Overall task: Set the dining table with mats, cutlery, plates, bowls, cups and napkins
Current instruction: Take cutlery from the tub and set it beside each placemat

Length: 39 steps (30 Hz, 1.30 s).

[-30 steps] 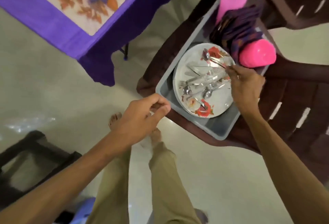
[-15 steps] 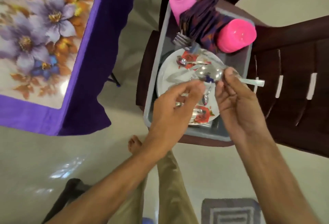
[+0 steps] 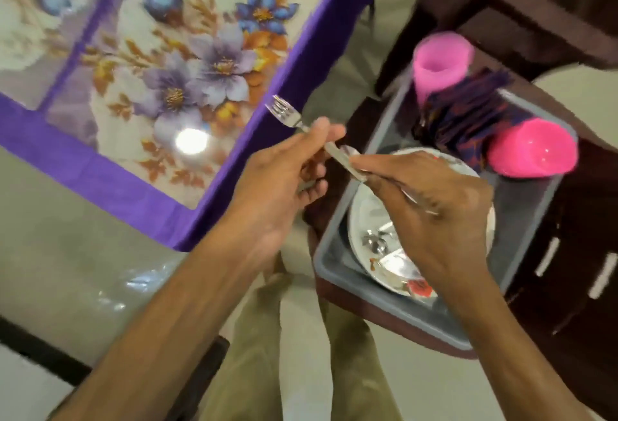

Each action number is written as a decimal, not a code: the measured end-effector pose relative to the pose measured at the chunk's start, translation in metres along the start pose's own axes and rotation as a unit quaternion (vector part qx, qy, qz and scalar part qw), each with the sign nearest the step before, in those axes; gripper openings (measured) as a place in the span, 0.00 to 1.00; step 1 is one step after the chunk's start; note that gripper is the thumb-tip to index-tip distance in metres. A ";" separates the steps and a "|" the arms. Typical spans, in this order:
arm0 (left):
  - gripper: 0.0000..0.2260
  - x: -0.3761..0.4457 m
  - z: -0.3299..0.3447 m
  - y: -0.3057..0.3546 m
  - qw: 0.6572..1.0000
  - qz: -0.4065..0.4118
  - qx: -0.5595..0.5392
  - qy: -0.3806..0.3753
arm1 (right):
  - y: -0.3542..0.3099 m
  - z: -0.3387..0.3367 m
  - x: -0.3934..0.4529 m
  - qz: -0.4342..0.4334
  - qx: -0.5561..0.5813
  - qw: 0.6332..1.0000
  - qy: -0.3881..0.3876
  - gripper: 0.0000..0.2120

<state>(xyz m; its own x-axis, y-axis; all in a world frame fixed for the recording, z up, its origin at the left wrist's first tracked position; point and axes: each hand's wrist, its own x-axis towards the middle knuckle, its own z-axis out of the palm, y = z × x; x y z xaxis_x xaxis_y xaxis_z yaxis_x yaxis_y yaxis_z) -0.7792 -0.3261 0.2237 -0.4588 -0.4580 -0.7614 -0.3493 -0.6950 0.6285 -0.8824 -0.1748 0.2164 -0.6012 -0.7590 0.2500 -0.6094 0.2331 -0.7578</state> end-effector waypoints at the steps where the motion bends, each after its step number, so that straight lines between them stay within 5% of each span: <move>1: 0.12 0.003 -0.023 0.010 0.999 0.017 -0.019 0.020 | -0.007 0.013 0.014 -0.007 0.013 1.000 -0.010 0.08; 4: 0.12 0.016 -0.101 0.030 0.992 0.068 -0.048 0.098 | -0.037 0.057 0.058 0.112 0.148 0.982 -0.018 0.06; 7: 0.10 0.030 -0.175 0.038 0.981 0.100 -0.041 0.163 | -0.065 0.105 0.098 0.232 0.317 0.919 -0.032 0.10; 13: 0.05 0.063 -0.251 0.018 0.960 0.069 -0.070 0.263 | -0.112 0.186 0.139 0.280 0.375 0.880 -0.083 0.14; 19: 0.10 0.076 -0.258 0.008 0.958 0.062 -0.105 0.261 | -0.114 0.214 0.149 0.194 0.243 0.936 -0.165 0.12; 26: 0.22 0.047 -0.245 0.026 0.946 0.092 0.065 0.305 | -0.099 0.193 0.146 0.215 0.253 0.932 -0.143 0.07; 32: 0.17 0.027 -0.159 0.050 0.998 0.056 -0.023 0.034 | -0.091 0.168 0.106 0.161 0.196 0.961 -0.111 0.12; 39: 0.10 0.039 -0.069 0.014 0.992 -0.078 -0.077 -0.069 | -0.042 0.098 0.046 0.136 0.064 0.986 -0.071 0.14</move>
<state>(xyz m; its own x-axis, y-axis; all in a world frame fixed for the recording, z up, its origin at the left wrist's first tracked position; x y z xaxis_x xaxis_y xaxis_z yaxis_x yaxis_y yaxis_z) -0.7457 -0.3914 0.1919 -0.5194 -0.2650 -0.8124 -0.3018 -0.8326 0.4645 -0.8337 -0.2790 0.2008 -0.6499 -0.7582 -0.0526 -0.3593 0.3674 -0.8578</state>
